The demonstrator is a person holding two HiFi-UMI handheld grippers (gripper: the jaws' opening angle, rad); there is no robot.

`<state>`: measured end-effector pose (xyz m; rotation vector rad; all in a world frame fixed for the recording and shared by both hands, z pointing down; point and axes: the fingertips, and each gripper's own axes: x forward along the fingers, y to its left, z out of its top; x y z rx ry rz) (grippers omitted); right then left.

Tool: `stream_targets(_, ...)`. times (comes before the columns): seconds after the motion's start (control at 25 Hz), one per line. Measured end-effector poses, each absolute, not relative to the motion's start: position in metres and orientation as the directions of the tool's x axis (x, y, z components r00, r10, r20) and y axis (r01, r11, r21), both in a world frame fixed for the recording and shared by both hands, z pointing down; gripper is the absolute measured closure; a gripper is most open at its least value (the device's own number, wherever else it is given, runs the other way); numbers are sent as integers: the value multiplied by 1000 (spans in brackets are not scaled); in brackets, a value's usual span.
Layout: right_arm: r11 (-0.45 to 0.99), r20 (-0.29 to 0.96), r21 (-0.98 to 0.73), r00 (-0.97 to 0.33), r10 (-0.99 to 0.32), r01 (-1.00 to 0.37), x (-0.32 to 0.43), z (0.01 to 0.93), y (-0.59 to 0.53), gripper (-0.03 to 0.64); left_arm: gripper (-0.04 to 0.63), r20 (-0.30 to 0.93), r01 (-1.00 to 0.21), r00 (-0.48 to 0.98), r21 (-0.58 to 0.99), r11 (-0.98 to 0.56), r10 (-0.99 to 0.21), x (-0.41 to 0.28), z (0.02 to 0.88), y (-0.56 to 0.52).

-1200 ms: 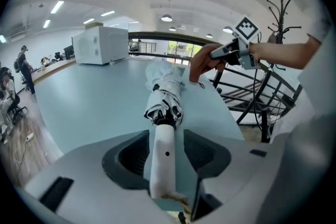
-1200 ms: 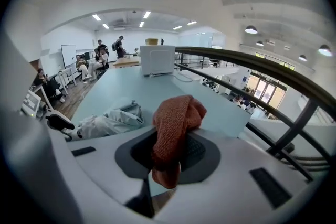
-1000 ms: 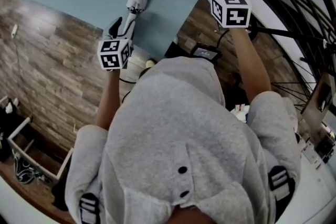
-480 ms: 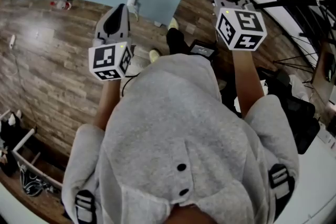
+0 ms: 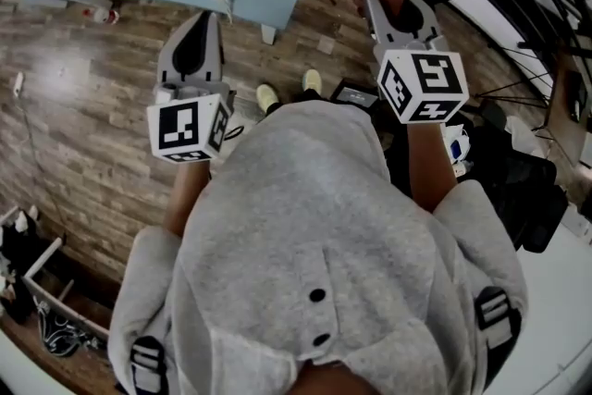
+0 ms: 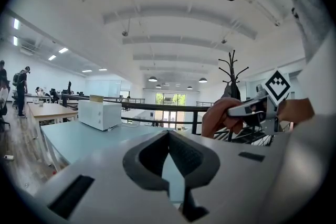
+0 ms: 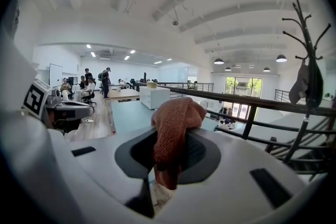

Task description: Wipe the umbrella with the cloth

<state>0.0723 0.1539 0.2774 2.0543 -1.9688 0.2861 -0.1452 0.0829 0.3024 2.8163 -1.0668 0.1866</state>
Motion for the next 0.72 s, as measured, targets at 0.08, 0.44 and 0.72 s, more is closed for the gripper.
stream_targets(0.08,-33,321,73,55,-945,-997,77,273,159,543,580,153,-662,746,70,-746,-648,-138,297,86)
stream_targets(0.44,-64,309,33,71,-948,-997,130,277,198,543,580,175,-662,741,30,-749,-649,-84,291,110)
stream_targets(0.72,-72,312,26,77,-947,-997,161,281,207,543,580,207,-667,731,12,-745,-650,-54,295,114)
